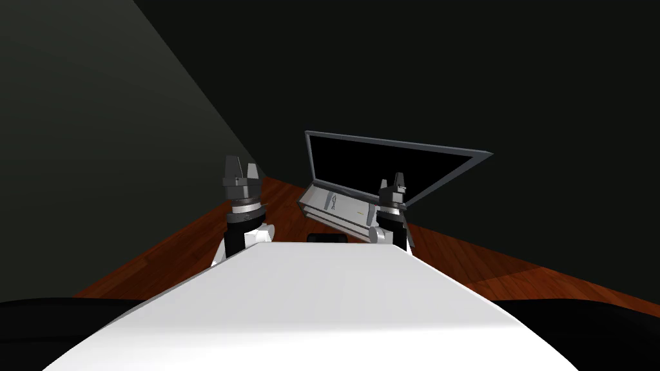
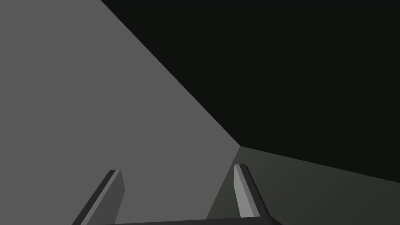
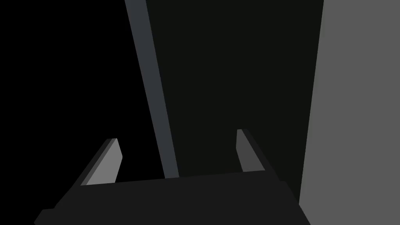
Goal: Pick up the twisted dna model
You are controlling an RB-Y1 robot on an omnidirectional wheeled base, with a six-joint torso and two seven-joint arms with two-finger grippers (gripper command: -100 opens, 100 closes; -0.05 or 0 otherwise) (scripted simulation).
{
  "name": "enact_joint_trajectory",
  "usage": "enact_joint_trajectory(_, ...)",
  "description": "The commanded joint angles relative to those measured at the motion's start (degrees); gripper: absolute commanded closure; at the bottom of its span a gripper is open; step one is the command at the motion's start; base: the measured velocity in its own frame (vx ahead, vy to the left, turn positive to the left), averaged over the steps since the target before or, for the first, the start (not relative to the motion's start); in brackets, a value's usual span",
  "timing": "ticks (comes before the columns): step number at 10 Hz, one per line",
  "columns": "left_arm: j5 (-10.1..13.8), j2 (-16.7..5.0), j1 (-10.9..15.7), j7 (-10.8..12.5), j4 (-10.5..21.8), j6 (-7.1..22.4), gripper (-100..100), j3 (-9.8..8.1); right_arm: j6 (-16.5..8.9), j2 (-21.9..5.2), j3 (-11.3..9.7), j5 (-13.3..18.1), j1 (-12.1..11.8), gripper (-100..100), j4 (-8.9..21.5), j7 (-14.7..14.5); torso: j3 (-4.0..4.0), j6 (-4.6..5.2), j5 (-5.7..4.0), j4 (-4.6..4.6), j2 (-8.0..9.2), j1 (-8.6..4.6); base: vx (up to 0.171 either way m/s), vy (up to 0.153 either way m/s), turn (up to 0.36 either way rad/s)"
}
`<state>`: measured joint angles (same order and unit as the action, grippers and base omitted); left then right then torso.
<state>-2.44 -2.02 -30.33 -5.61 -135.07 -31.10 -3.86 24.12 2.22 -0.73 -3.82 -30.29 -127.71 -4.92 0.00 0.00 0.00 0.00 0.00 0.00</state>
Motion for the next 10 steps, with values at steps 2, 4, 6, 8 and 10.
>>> enact_joint_trajectory(2,0.00,0.00,0.00,0.00,0.00,0.00,0,0.00,0.18,-3.30,-1.45,1.12,1.55,-100,2.54,0.06,0.02,-0.01,0.01,0.00,0.03,0.09,-0.021,0.039,-0.008)
enact_joint_trajectory(4,0.00,0.00,0.00,0.00,0.00,0.00,0,0.00,0.27,-5.74,-3.03,2.27,3.15,-100,5.43,0.15,0.05,0.00,0.04,0.02,0.10,0.17,-0.030,0.049,-0.011)
enact_joint_trajectory(6,0.00,0.00,0.00,0.00,0.00,0.00,0,0.01,0.28,-8.24,-5.11,3.73,5.19,-100,9.31,0.32,0.06,-0.01,0.04,0.02,0.11,0.20,-0.033,0.054,-0.008)
enact_joint_trajectory(8,0.00,0.01,0.00,0.00,0.00,0.00,0,0.01,0.22,-10.80,-7.63,5.41,7.62,-100,13.03,0.57,0.06,-0.01,0.05,0.02,0.10,0.22,-0.034,0.058,-0.002)
enact_joint_trajectory(10,0.00,0.01,0.00,0.00,0.00,0.00,0,0.01,0.14,-12.12,-9.03,6.32,8.96,-100,16.68,0.73,0.05,-0.01,0.05,0.02,0.09,0.25,-0.023,0.056,0.003)
